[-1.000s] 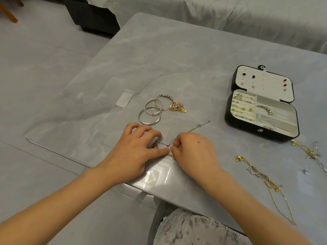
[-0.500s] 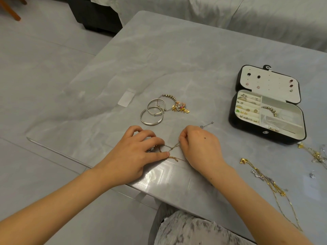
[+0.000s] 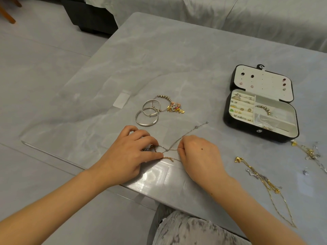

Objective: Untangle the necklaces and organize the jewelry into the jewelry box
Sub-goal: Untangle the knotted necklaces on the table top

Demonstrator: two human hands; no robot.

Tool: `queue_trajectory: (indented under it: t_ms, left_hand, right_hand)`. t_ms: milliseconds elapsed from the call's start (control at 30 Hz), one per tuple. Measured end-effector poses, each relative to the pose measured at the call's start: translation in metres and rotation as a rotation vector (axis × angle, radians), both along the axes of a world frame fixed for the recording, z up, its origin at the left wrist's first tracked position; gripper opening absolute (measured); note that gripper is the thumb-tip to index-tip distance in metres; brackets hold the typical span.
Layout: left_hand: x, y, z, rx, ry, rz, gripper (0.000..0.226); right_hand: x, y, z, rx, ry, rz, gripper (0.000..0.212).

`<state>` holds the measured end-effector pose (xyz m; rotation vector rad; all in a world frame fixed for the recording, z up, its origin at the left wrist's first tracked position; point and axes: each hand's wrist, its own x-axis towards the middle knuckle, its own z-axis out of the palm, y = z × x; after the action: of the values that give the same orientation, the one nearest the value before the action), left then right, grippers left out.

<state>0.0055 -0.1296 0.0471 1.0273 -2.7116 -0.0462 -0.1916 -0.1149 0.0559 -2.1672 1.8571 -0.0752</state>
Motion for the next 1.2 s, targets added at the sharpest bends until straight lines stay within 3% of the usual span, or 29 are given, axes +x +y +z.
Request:
queue_trajectory:
  t_ms: [133, 367, 567, 733, 933, 1200]
  left_hand:
    - [-0.003, -0.003, 0.0, -0.009, 0.013, -0.003, 0.051]
    - [-0.008, -0.007, 0.004, -0.007, -0.027, -0.018, 0.041]
    - [-0.012, -0.011, 0.006, -0.007, -0.026, -0.025, 0.04]
    - [-0.016, -0.019, 0.004, -0.025, -0.042, -0.021, 0.042]
    - [-0.025, -0.025, 0.003, -0.023, -0.045, -0.042, 0.038]
    - [-0.043, -0.028, 0.001, -0.012, -0.009, -0.105, 0.038]
  right_hand:
    - [-0.005, -0.002, 0.001, -0.047, -0.086, -0.006, 0.01]
    - [-0.004, -0.008, 0.003, 0.042, -0.463, -0.097, 0.011]
    - [-0.008, -0.015, 0.005, 0.036, -0.556, -0.133, 0.014]
    - [-0.02, -0.018, 0.015, 0.094, -0.427, -0.083, 0.027]
    - [-0.025, -0.013, 0.02, -0.029, -0.181, 0.025, 0.029]
    - [-0.036, -0.016, -0.001, -0.171, -0.047, -0.07, 0.015]
